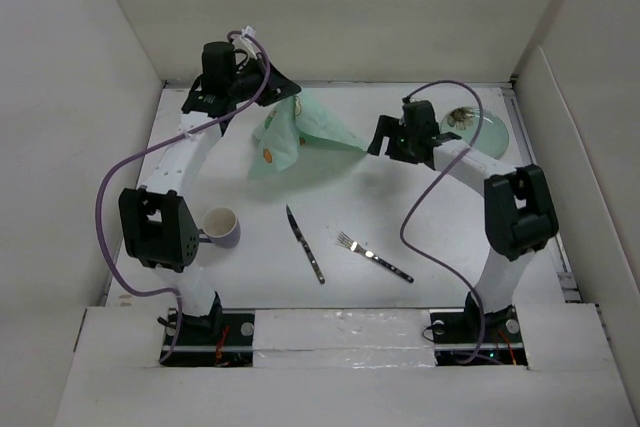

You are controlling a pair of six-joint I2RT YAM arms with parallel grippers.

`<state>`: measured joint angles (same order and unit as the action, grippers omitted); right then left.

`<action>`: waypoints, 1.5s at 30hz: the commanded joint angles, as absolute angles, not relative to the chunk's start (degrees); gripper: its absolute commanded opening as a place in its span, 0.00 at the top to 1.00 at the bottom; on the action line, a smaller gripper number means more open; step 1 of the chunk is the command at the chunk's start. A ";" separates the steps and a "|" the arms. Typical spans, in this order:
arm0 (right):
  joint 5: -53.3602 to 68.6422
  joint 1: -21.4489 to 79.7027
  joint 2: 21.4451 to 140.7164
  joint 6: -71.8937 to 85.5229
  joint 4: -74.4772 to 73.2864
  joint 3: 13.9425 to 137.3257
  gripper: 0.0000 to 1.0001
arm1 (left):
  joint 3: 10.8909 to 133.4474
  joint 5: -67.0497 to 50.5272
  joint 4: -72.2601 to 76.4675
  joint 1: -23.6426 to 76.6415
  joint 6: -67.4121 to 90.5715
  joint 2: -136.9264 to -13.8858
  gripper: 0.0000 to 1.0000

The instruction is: Set the dinner table for one person

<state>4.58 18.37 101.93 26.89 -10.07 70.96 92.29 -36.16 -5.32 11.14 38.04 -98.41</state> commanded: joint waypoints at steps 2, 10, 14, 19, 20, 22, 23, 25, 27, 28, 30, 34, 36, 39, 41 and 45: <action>10.53 19.77 108.45 22.15 -4.13 76.19 0.12 | 91.58 -39.20 -4.74 10.90 36.92 -94.83 1.00; 14.58 15.39 106.52 41.56 1.47 69.44 0.23 | 92.99 -35.34 -11.51 10.38 31.56 -93.17 1.00; 12.14 15.99 111.78 46.84 -5.17 73.99 0.25 | 91.50 -33.92 -14.15 10.37 29.62 -92.03 1.00; 1.88 18.72 117.32 46.41 -15.18 85.23 0.33 | 88.69 -33.66 -14.50 10.37 28.39 -91.32 1.00; -1.63 20.11 119.42 45.28 -19.03 89.08 0.33 | 87.90 -33.75 -14.15 10.37 28.13 -90.71 1.00; -4.11 21.18 121.37 44.13 -22.31 92.78 0.33 | 86.67 -33.66 -13.63 10.37 28.04 -90.44 1.00; -5.26 21.70 122.33 43.60 -26.07 94.73 0.33 | 86.23 -33.49 -13.36 10.37 27.95 -89.92 1.00; -8.50 23.29 124.79 42.54 -28.99 98.68 0.34 | 84.39 -32.79 -12.66 10.37 27.60 -89.39 1.00; -11.59 23.82 126.29 41.67 -33.11 100.98 0.34 | 82.72 -32.34 -12.39 10.37 27.51 -88.60 1.00; -13.86 24.69 127.78 41.31 -34.53 102.12 0.34 | 82.01 -32.34 -11.61 10.37 27.51 -88.16 1.00; -15.02 25.31 129.37 40.61 -38.13 105.46 0.36 | 80.43 -32.08 -11.16 10.89 27.51 -87.45 1.00; -17.57 25.93 132.36 40.96 -42.54 109.25 0.46 | 78.14 -30.33 -10.46 10.90 26.55 -86.66 1.00; -18.02 26.45 132.80 40.43 -42.71 109.42 0.56 | 77.26 -29.71 -10.46 10.90 25.93 -86.49 1.00; -18.90 26.46 134.03 40.17 -44.03 110.65 0.75 | 76.21 -28.57 -10.37 10.90 24.96 -86.92 1.00; -17.50 25.93 133.42 40.25 -42.64 110.22 0.95 | 75.76 -28.04 -9.67 10.90 24.79 -87.80 1.00; -16.09 23.39 127.81 39.12 -36.58 106.71 1.00 | 77.60 -27.33 -9.84 10.90 24.70 -89.91 1.00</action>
